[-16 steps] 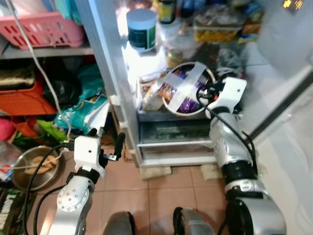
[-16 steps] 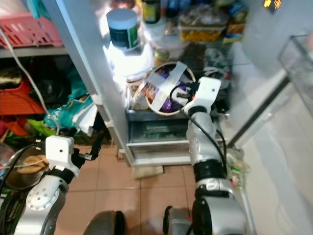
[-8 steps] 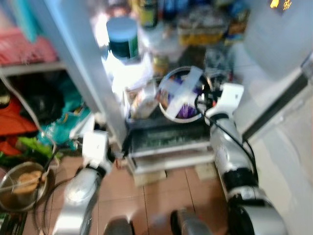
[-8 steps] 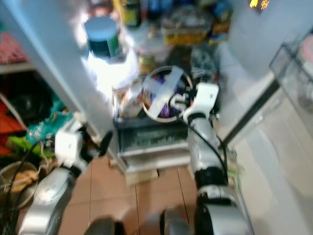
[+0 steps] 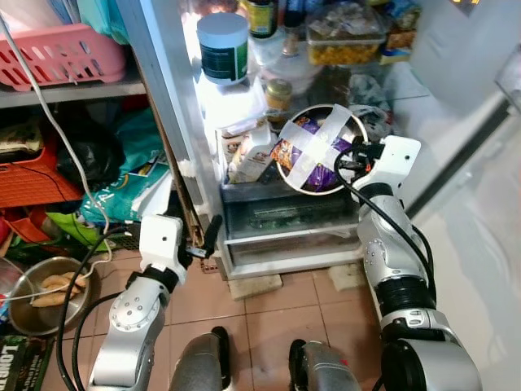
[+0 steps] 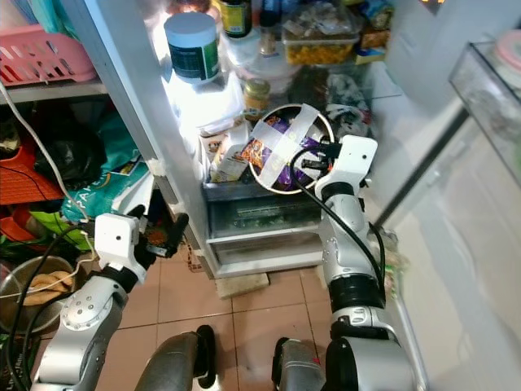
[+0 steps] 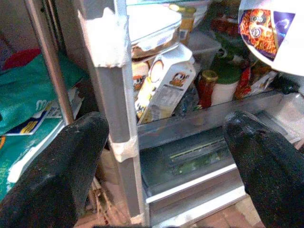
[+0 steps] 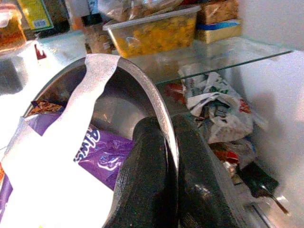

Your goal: Restocking fridge

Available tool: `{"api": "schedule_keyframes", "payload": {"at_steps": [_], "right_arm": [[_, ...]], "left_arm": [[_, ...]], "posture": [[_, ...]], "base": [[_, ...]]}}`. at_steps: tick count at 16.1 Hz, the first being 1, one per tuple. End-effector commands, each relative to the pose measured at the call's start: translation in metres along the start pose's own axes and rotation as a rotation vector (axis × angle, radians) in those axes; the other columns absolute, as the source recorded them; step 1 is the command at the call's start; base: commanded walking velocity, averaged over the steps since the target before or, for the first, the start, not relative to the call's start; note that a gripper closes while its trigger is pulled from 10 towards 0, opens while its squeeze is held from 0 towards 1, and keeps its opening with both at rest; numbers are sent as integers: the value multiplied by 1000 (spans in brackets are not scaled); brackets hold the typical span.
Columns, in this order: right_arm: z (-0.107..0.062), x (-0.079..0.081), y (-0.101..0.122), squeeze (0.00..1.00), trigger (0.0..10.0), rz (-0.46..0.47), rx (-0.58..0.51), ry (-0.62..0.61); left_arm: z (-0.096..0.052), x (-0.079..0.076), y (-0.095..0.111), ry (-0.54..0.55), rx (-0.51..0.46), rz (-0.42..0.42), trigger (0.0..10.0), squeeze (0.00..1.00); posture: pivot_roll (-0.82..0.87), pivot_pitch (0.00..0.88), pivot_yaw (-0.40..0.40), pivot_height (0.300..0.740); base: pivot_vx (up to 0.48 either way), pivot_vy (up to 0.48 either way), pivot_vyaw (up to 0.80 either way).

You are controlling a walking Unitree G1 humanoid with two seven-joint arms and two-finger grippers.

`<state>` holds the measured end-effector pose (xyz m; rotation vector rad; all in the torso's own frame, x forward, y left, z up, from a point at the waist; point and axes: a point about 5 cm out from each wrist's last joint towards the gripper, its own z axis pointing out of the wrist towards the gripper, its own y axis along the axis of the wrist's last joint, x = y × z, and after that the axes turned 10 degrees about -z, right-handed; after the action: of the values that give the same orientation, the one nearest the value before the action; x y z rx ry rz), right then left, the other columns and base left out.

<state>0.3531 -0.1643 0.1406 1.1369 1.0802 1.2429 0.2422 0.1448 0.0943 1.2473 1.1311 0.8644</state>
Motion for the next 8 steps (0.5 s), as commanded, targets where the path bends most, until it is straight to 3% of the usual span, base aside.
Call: {"api": "schedule_keyframes", "payload": {"at_steps": [1,4,8], "right_arm": [[4,1,11,0,10000,26,-43,-3],[12,0,16,0,10000,52,-40,-38],[12,0,17,0,10000,56,-45,-46]], "left_arm": [[-1,2,-2,6,6,1,10000,0],[-2,1,0,-5,-7,-9,10000,0],[-4,-1,1,-27,-13,-5,10000,0]], "posture": [[106,155,40,740],[115,161,43,740],[119,164,42,740]], "base": [[0,0,0],[0,0,0],[225,0,-631]]}}
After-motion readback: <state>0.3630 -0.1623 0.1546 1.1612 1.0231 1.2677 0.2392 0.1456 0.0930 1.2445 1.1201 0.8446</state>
